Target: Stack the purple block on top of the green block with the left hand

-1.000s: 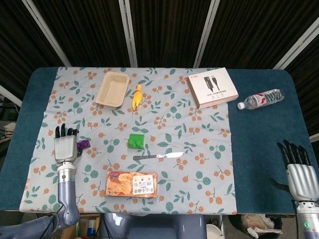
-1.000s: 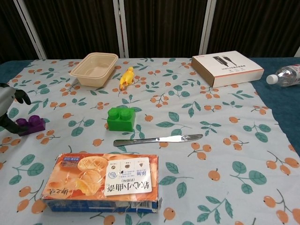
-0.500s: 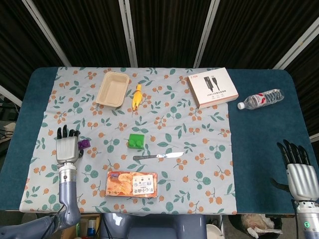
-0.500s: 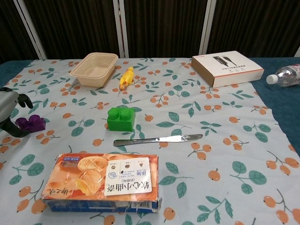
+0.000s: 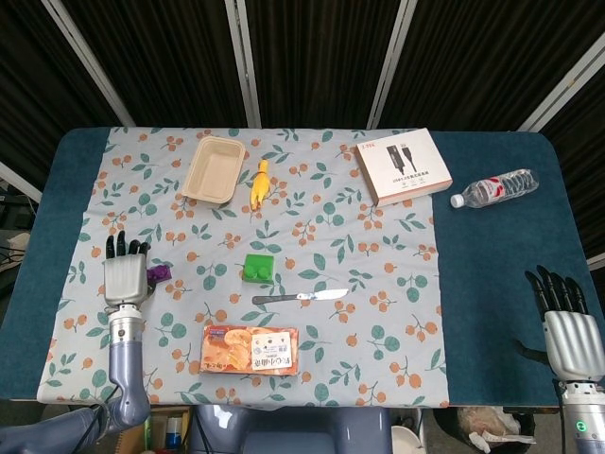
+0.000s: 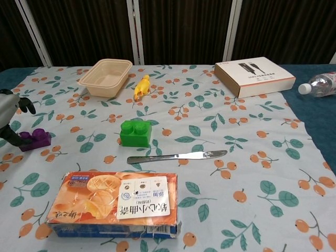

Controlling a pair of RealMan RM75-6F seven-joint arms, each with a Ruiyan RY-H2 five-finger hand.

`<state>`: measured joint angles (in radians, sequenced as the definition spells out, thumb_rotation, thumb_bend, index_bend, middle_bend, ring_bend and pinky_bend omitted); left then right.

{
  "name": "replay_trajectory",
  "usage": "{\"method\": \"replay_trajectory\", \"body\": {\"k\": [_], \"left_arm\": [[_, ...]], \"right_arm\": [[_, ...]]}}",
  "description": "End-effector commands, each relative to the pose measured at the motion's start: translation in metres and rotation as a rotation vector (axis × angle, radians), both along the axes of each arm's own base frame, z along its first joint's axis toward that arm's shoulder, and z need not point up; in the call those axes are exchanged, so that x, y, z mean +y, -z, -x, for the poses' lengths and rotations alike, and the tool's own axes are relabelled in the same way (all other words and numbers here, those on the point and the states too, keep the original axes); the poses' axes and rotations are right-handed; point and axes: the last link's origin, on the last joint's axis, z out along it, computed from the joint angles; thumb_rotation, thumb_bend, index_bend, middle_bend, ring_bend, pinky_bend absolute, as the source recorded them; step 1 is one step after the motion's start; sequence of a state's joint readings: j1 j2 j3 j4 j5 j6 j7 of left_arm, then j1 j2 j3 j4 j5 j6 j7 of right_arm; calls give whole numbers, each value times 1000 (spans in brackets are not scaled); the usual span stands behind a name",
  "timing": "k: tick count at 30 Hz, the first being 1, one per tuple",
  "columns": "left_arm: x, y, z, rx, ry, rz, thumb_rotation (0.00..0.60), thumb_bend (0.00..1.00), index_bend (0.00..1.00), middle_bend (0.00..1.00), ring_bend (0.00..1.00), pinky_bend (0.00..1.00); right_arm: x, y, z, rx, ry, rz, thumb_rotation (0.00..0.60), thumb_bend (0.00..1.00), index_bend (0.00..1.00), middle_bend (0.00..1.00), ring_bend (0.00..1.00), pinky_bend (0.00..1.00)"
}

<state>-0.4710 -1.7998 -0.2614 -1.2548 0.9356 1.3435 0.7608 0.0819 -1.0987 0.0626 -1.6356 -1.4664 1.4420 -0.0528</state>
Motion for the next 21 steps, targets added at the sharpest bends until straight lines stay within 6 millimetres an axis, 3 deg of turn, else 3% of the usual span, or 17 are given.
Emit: {"method": "replay_trajectory", "body": {"k": [1,21], "left_arm": [[-2,1,2,-4,-8,6,600,277,275,219,39,0],[-13,24,5,-18,-23,21,600,287,289,265,47,0]], "right_arm": [[0,0,0,-1,-1,-3,600,81,76,9,0,0],[0,1,-1,-8,-10,-10,600,81,76,9,0,0]]}}
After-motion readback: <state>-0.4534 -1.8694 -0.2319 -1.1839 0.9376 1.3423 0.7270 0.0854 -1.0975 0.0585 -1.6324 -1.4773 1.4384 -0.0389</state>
